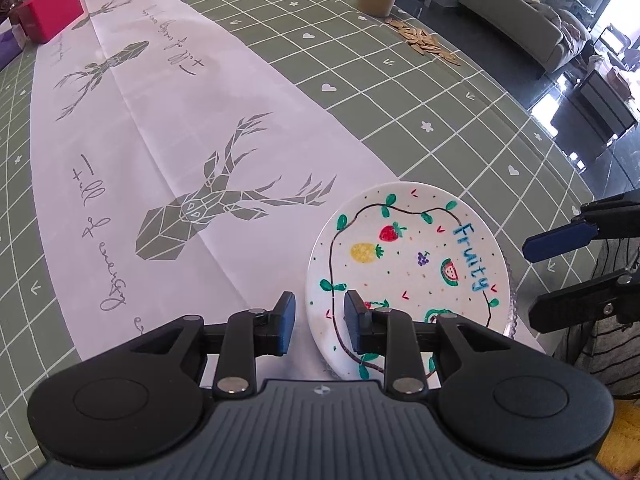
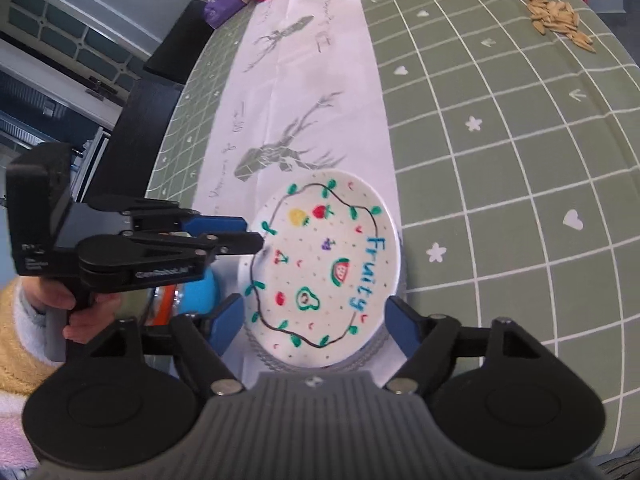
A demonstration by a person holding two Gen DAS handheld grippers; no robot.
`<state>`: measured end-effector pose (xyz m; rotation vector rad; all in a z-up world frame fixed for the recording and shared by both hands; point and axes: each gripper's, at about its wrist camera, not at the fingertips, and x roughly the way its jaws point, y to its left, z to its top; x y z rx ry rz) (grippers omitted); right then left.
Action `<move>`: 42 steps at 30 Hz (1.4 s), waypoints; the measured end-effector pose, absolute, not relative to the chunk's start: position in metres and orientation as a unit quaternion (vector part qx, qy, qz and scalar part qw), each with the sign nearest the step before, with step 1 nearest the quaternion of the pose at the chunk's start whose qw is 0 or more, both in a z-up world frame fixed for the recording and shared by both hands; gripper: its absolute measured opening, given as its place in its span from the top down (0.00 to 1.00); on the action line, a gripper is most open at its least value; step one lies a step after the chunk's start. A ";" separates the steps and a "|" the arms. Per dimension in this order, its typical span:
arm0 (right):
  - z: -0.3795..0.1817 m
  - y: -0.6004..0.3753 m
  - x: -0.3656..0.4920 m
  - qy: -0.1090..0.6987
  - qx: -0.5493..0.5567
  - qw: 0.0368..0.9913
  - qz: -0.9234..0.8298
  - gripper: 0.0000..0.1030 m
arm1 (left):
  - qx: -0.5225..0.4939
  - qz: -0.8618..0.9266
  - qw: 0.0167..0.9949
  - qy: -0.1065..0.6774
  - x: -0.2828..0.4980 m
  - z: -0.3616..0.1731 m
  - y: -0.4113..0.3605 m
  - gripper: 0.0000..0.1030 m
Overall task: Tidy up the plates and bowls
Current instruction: 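Lift the Fruity plate and carry it over the glass plates, then lower the Fruity plate onto the glass plates and open both tools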
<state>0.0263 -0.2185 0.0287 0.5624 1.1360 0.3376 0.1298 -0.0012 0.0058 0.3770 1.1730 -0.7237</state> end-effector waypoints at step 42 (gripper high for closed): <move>-0.013 -0.219 0.068 0.612 0.423 0.668 0.011 0.02 | 0.202 -0.381 0.733 0.526 0.111 0.010 -0.018 0.37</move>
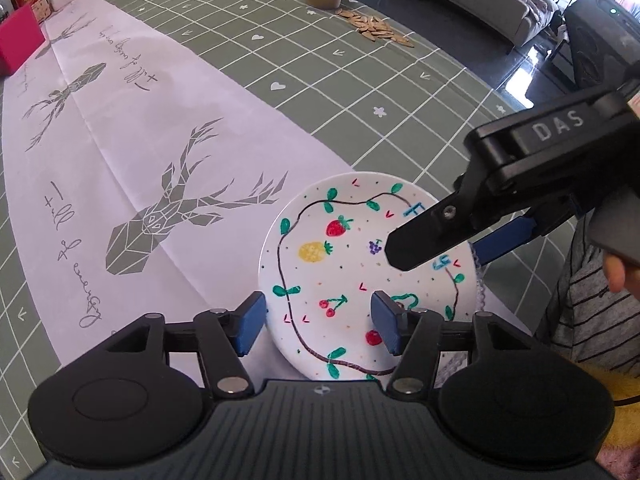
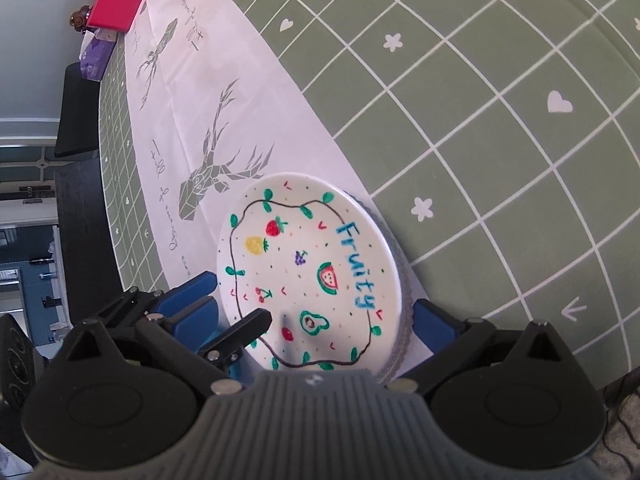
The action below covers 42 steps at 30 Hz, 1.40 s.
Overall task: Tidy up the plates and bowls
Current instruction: 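Lower the Fruity plate onto the glass plates and open both tools, then grasp the rim of the bowl stack with the left tool while the right tool grips it too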
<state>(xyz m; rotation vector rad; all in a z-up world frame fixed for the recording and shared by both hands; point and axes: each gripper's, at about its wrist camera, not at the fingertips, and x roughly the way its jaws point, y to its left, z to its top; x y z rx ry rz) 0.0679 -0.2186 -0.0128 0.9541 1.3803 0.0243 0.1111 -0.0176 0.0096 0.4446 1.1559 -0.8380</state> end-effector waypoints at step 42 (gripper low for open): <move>0.051 -0.132 0.047 0.457 0.206 0.832 0.237 0.29 | 0.134 -0.114 0.898 0.404 0.025 0.091 0.103 0.28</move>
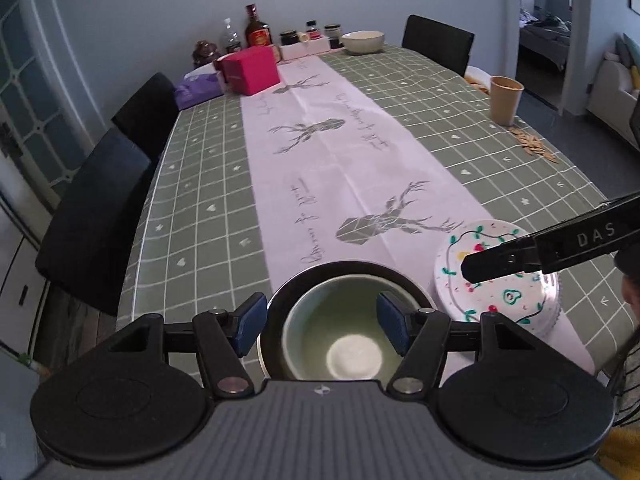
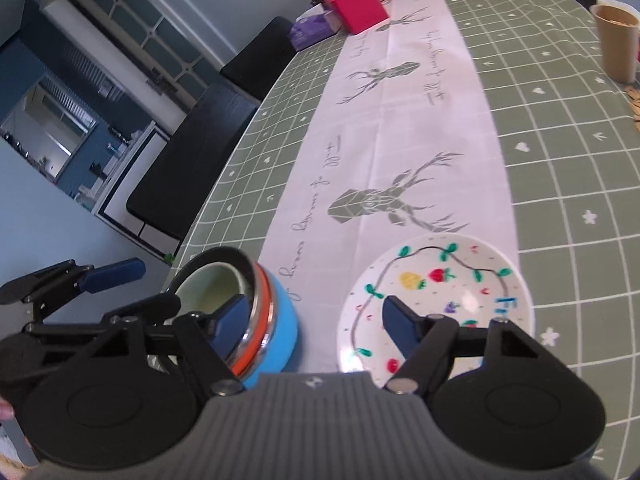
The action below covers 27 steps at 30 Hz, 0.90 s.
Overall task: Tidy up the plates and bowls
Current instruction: 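Grasp the rim of the bowl stack with the left tool while the right tool grips it too, then lift the bowl stack and carry it over the Fruity plate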
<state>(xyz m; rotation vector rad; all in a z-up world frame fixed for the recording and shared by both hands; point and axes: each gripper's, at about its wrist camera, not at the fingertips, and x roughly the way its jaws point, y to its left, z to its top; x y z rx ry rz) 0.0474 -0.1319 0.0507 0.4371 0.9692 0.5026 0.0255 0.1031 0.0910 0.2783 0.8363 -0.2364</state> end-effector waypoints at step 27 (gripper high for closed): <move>-0.002 -0.049 0.081 0.579 0.212 0.757 0.216 0.53 | -0.177 -0.120 0.765 0.607 0.079 -0.002 0.198 0.30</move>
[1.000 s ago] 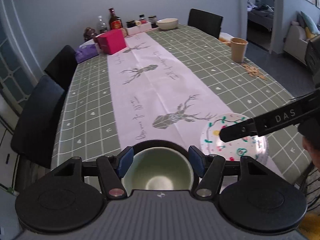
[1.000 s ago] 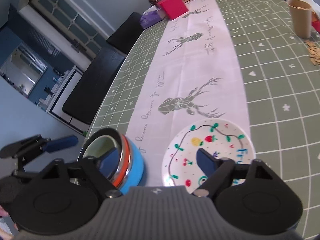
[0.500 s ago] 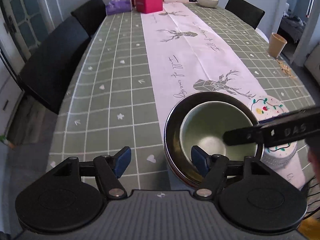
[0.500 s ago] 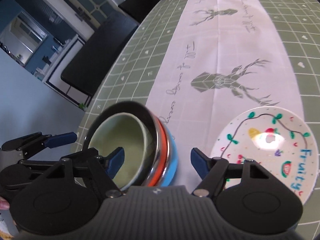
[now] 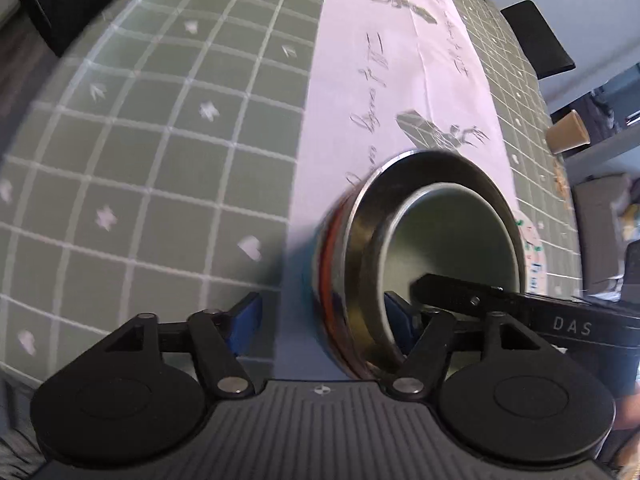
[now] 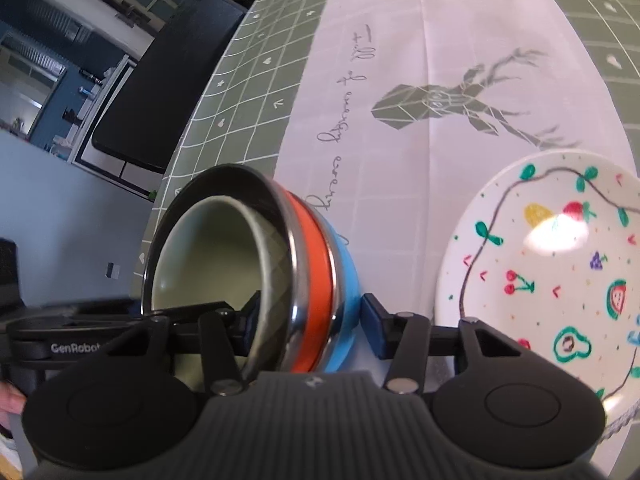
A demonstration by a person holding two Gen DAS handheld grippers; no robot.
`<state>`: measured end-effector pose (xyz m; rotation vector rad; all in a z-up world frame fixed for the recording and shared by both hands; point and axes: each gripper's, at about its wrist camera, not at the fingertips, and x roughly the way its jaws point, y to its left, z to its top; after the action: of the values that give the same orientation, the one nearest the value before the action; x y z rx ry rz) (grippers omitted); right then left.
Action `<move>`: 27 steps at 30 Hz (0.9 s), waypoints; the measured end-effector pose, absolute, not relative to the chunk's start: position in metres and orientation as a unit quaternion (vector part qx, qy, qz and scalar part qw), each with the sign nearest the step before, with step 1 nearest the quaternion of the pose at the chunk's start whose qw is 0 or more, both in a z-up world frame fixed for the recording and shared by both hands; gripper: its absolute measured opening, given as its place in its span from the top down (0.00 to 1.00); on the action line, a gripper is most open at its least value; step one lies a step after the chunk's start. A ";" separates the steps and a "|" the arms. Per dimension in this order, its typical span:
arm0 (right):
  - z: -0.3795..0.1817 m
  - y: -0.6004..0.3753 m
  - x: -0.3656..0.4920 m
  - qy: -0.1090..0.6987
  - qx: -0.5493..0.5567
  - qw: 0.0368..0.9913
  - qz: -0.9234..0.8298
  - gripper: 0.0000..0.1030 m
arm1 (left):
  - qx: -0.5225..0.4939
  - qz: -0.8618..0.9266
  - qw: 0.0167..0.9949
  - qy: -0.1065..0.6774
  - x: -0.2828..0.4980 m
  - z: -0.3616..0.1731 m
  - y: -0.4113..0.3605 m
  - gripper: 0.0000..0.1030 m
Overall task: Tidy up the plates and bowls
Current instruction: 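Lift the bowl stack and carry it over the Fruity plate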
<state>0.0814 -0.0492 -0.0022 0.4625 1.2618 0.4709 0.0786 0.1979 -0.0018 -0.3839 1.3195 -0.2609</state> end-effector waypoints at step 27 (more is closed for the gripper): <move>0.059 -0.136 0.074 0.580 0.255 0.764 0.122 0.56 | -0.089 -0.127 0.773 0.615 0.094 0.062 0.076 0.51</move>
<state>0.0736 -0.1355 0.0588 0.5553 1.2600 0.2659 0.0937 0.0755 0.0615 -0.1930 1.3331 -0.2761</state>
